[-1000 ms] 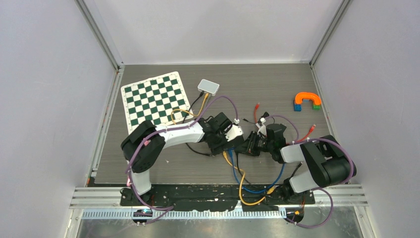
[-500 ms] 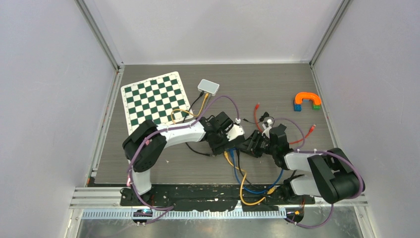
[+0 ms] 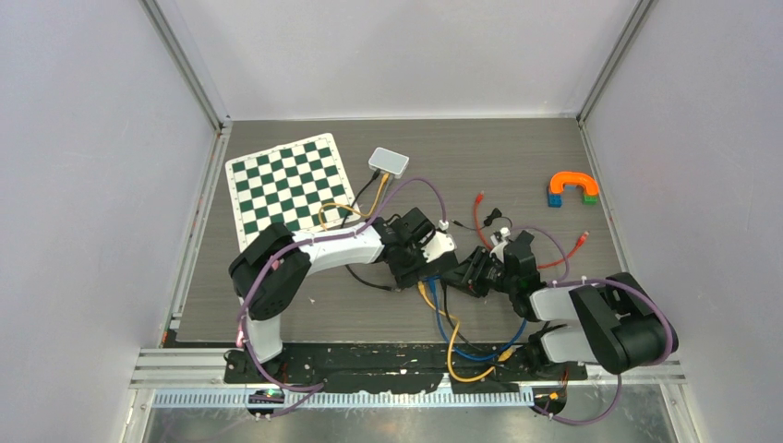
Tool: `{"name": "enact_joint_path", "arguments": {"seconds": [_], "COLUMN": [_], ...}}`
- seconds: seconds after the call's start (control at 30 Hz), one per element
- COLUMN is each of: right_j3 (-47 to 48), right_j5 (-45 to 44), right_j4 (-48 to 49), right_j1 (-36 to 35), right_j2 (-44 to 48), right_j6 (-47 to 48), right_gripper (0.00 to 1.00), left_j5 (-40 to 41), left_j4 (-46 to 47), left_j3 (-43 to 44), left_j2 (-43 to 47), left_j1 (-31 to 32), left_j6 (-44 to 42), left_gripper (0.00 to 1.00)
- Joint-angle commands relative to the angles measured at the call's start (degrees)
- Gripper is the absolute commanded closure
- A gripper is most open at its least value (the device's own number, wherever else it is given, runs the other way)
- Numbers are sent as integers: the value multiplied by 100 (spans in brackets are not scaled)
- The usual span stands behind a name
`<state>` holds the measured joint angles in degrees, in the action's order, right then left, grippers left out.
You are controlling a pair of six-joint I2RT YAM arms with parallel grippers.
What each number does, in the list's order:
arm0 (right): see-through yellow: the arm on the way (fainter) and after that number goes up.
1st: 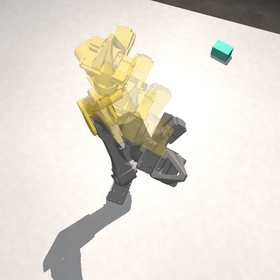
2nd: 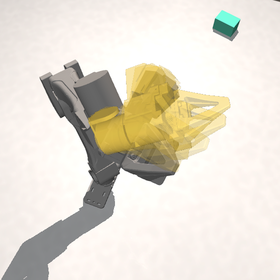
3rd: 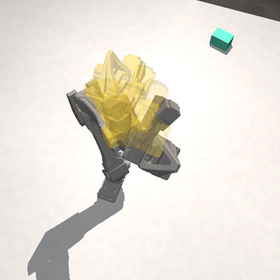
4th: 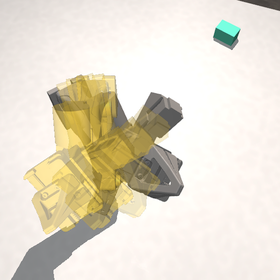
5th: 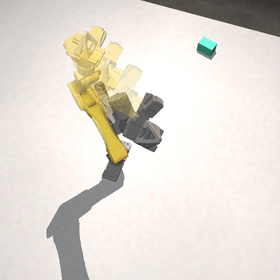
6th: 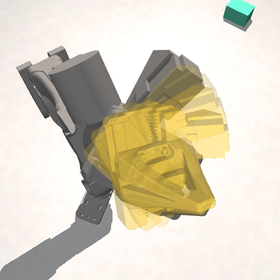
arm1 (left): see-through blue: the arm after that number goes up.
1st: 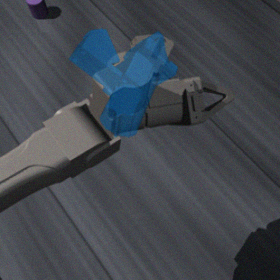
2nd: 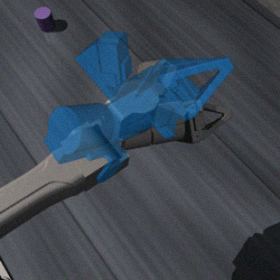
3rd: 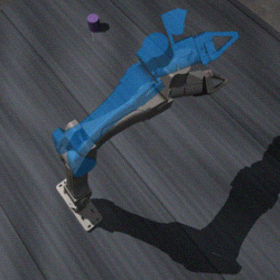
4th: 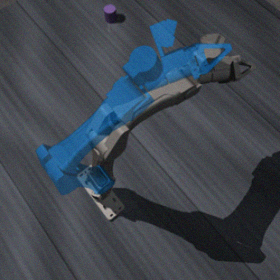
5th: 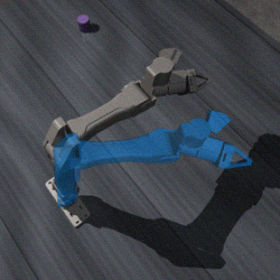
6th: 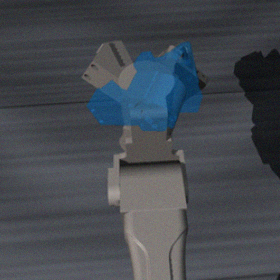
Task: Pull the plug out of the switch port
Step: Pull the connector from the switch port.
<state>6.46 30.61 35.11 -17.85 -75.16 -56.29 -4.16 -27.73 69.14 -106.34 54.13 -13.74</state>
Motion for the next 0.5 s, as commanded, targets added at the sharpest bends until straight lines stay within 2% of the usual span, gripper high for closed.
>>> {"name": "enact_joint_path", "arguments": {"seconds": [0.0,0.27,0.47], "right_j3": [-90,-414,-416], "right_j5": [77,-32,-119], "right_j4": [748,2159,2155], "right_j1": [-92,-152,-152], "right_j2": [-391,-1219,-1166], "right_j6": [-295,-855,-797], "right_gripper": [55,64,69], "left_j5": [-275,-278,-272], "left_j4": [-31,6,33], "left_j3": [161,79,29], "left_j2": [-62,4,55], "left_j1": [37,37,36], "left_j6": [82,103,96], "left_gripper": [41,42,42]}}
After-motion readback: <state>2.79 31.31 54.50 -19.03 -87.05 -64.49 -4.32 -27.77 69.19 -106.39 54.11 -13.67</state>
